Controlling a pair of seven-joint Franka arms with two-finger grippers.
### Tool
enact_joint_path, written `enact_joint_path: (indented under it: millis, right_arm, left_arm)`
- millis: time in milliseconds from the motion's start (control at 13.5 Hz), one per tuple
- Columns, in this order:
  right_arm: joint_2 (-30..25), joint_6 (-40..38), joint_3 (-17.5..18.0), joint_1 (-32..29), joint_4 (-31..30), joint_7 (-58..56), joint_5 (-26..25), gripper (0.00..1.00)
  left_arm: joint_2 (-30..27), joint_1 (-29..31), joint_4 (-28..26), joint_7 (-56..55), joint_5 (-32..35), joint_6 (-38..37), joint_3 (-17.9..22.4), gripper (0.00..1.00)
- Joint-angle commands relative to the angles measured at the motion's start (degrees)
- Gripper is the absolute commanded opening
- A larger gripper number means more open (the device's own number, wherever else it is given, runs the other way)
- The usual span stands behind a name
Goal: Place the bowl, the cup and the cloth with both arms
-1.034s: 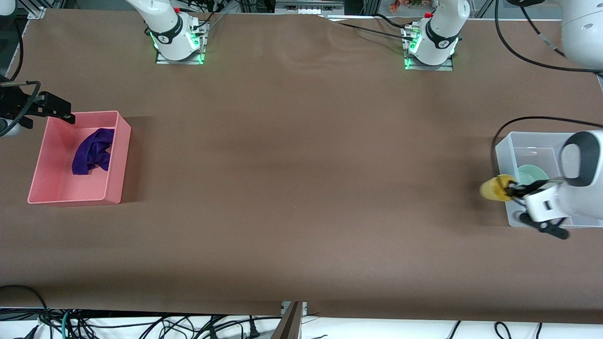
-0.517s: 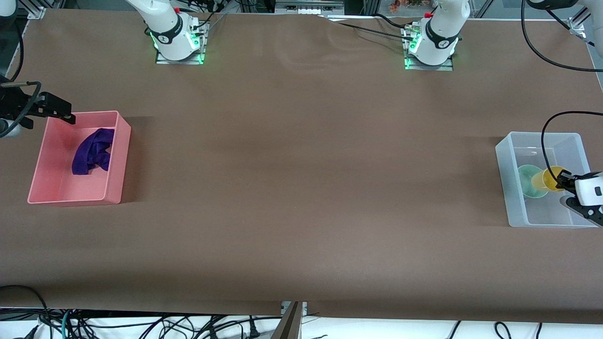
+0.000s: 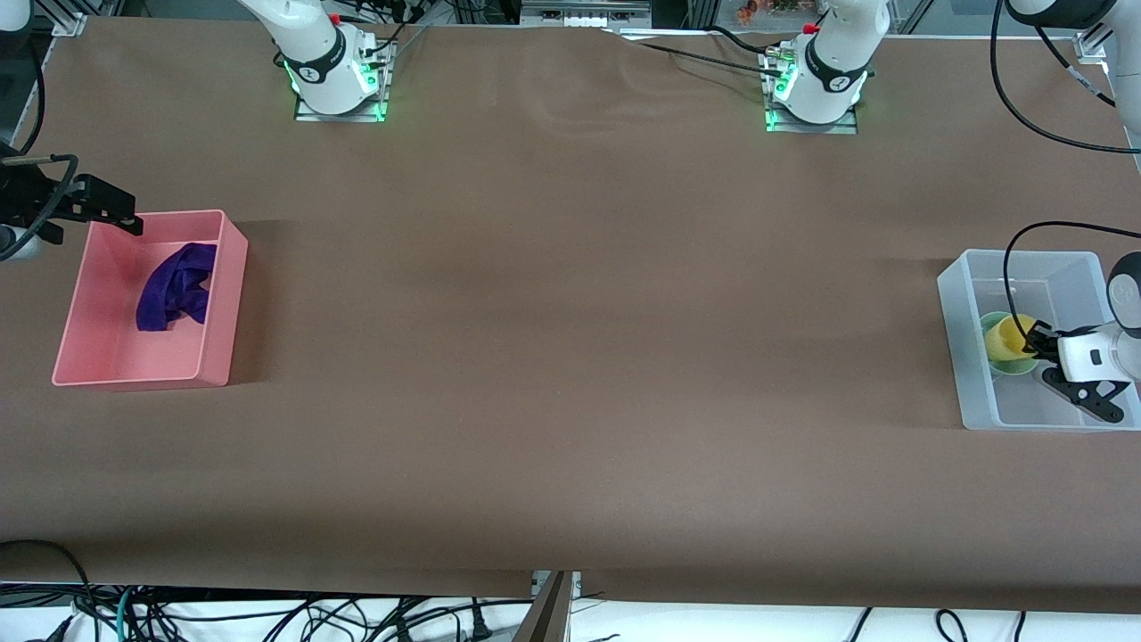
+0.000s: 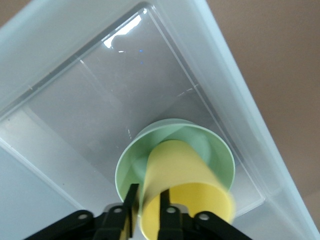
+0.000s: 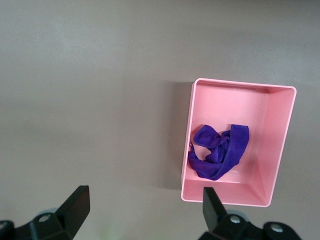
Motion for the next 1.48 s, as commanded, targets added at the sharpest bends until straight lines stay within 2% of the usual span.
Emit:
enact_joint_path:
  millis: [0, 221, 369, 517, 738, 1107, 1255, 1403]
  right_arm:
    - [-0.07, -0.75, 0.12, -0.22, 0.47, 0.41, 0.38, 1.0]
    - [-0.07, -0.75, 0.12, -0.22, 0.47, 0.41, 0.38, 1.0]
    - [-0.07, -0.66, 0.12, -0.22, 0.47, 0.5, 0.38, 1.0]
    - [-0.15, -0.66, 0.12, -0.22, 0.47, 0.5, 0.38, 1.0]
    - [-0.06, -0.66, 0.12, -0.22, 0.47, 0.5, 0.38, 1.0]
    - [-0.06, -0.66, 0.12, -0.22, 0.47, 0.41, 0.29, 1.0]
    - [-0.06, -0.75, 0.12, -0.22, 0.47, 0.41, 0.38, 1.0]
    - [-0.06, -0.66, 0.04, -0.22, 0.47, 0.41, 0.38, 1.0]
  left_arm:
    - [-3.26, 0.31, -0.69, 0.88, 0.17, -1.04, -1.74, 1.0]
    - [-9.75, -0.13, -0.43, -1.31, -0.62, -7.96, -6.04, 1.0]
    - [-13.89, -0.04, -0.34, -8.05, -1.76, -12.27, -9.64, 1.0]
    - [-17.23, -0.04, -0.16, -17.72, -7.46, -15.97, -12.46, 1.0]
    - [-22.16, -0.48, 0.1, -27.4, -7.74, -25.02, -18.87, 1.0]
    - [-27.96, -0.05, -0.6, -34.1, -8.53, -31.1, -25.39, 1.0]
    - [-29.46, -2.31, -0.86, -34.72, -10.89, -30.58, -23.91, 1.0]
    - [-30.52, -14.74, -0.43, -34.81, -12.48, -30.57, -10.53, 1.0]
